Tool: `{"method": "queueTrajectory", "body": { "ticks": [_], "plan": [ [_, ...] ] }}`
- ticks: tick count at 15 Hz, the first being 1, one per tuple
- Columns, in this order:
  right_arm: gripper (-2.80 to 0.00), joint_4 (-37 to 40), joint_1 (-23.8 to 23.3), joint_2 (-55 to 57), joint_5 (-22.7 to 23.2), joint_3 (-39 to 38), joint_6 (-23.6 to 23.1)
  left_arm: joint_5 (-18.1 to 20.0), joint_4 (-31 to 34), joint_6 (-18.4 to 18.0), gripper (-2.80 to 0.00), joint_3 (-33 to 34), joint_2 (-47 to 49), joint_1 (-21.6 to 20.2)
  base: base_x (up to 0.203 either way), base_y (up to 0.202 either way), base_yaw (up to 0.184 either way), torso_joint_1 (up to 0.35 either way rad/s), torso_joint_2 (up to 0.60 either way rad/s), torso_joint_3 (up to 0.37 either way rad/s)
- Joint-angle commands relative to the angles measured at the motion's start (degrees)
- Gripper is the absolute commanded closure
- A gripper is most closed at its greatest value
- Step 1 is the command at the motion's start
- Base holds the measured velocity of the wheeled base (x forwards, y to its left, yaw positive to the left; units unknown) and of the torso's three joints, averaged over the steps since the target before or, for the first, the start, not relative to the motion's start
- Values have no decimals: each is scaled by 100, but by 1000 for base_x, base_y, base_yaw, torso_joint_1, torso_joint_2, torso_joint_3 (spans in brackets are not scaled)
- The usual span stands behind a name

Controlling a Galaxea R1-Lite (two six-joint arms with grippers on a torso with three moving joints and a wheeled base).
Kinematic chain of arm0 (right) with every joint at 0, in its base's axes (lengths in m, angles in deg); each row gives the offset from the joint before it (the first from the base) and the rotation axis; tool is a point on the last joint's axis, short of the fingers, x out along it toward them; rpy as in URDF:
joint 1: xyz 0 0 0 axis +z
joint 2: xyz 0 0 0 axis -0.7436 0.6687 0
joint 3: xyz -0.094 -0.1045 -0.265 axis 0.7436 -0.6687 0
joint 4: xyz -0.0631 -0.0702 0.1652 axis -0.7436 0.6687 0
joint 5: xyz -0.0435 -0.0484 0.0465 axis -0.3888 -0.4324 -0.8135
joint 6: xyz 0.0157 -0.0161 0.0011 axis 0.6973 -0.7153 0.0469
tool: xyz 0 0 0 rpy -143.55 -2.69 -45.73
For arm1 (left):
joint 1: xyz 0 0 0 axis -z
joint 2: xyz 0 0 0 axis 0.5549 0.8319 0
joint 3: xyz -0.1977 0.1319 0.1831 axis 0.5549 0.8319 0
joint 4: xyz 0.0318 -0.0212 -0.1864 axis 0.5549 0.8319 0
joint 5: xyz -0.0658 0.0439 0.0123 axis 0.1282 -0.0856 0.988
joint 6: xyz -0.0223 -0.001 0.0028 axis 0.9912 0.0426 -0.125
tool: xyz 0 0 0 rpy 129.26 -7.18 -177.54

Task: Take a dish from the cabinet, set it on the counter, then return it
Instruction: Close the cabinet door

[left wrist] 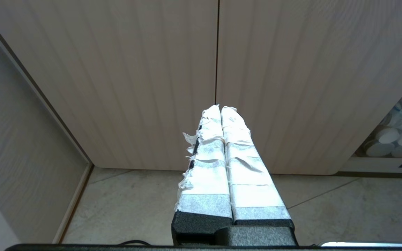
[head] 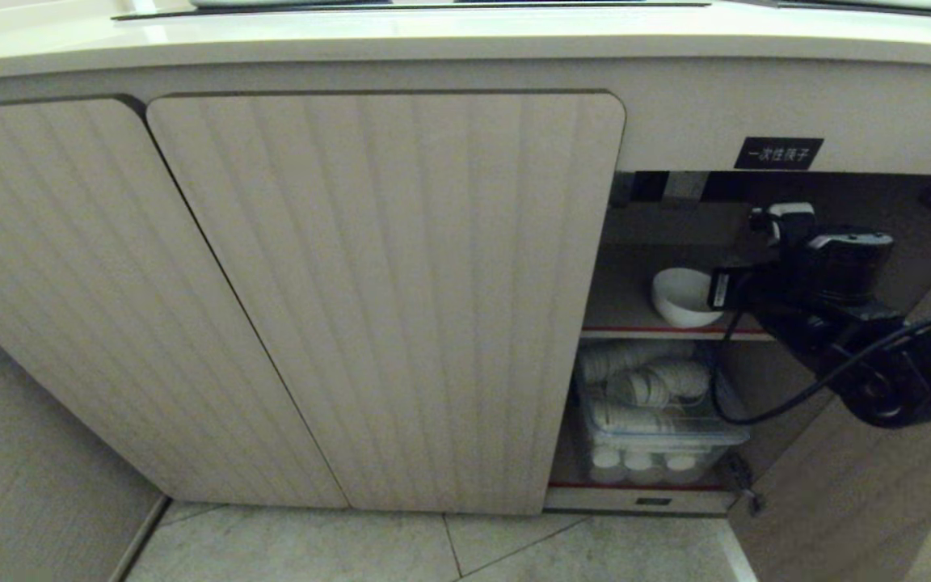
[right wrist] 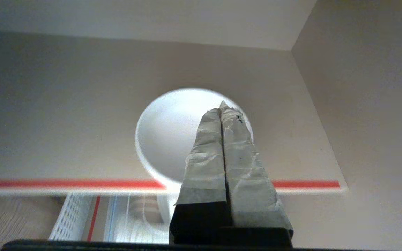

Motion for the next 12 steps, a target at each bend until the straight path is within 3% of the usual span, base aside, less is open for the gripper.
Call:
{"method": "queueTrajectory", "body": {
  "ticks": [1, 5, 12],
  "plan": [
    [0, -42, 64, -298, -10, -243, -10, -2, 0, 4, 0, 5, 0, 0, 0, 0, 0, 0, 0, 0],
    [0, -35, 61, -628, -2, -405, 7, -2, 0, 4, 0, 5, 0, 0, 0, 0, 0, 0, 0, 0],
    [0, 27, 45, -1542, 269, -1383, 17, -2, 0, 4, 0, -2, 0, 0, 0, 0, 0, 0, 0, 0]
  ]
}}
